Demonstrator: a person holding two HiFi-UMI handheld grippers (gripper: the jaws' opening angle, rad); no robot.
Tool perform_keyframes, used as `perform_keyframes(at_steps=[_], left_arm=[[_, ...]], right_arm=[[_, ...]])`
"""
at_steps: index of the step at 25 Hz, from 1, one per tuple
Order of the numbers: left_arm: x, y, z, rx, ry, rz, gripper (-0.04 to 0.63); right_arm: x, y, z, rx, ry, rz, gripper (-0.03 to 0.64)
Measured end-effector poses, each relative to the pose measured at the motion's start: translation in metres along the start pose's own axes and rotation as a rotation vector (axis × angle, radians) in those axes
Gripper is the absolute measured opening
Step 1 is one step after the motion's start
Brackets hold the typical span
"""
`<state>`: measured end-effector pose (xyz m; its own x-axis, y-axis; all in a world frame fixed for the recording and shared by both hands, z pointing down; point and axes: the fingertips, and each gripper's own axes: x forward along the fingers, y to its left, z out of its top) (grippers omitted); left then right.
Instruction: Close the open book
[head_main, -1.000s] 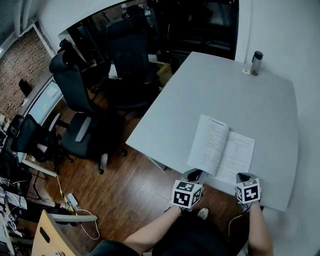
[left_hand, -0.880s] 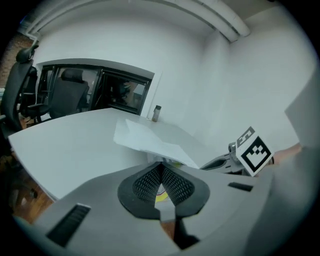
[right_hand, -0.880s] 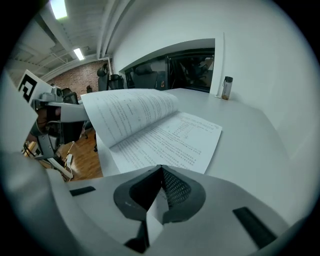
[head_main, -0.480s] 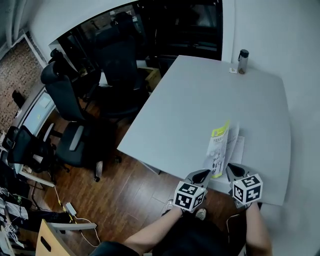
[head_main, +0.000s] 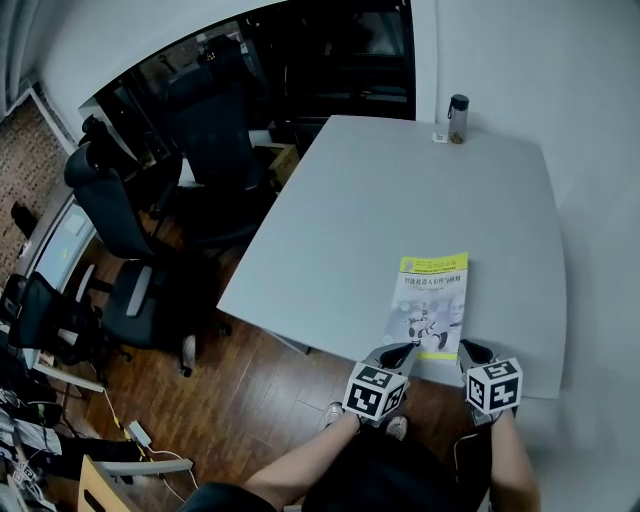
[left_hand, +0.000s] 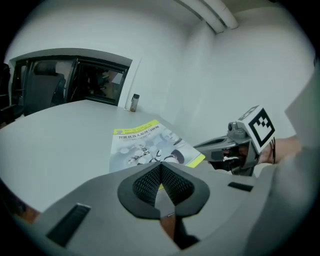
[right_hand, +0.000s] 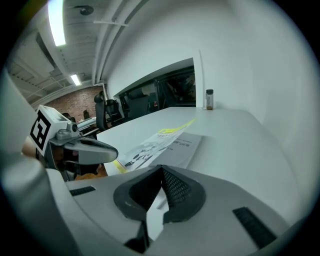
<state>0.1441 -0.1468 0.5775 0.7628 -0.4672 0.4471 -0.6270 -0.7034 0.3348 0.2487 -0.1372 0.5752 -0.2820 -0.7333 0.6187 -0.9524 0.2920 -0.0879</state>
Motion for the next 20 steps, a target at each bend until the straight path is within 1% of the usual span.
perform_keyframes(at_steps=[5,8,10,12,16,20], left_arm=[[0.002,-0.004,0.004,0.038,0.019,0.017,0.005],[-0.006,-0.001,0.000,0.034,0.030,0.055,0.005],[-0.014,0.002,-0.007,0.027,0.044,0.080,0.005],[-0.023,0.006,-0.016,0.025,0.063,0.101,0.005],[-0.035,0.019,-0.028,0.016,0.084,0.139,0.005],[-0.044,0.019,-0.034,0.007,0.075,0.139,0.005]], right_arm=[[-0.016,-0.024,-0.006,0.035,-0.012,-0.066,0.005],[-0.011,-0.032,-0.023,0.017,0.062,-0.106,0.005],[0.000,-0.031,-0.042,0.004,0.134,-0.101,0.005],[0.009,-0.024,-0.057,0.002,0.178,-0.084,0.005],[0.016,-0.014,-0.065,0.011,0.185,-0.072,0.005],[0.016,-0.012,-0.067,0.006,0.188,-0.078,0.005]])
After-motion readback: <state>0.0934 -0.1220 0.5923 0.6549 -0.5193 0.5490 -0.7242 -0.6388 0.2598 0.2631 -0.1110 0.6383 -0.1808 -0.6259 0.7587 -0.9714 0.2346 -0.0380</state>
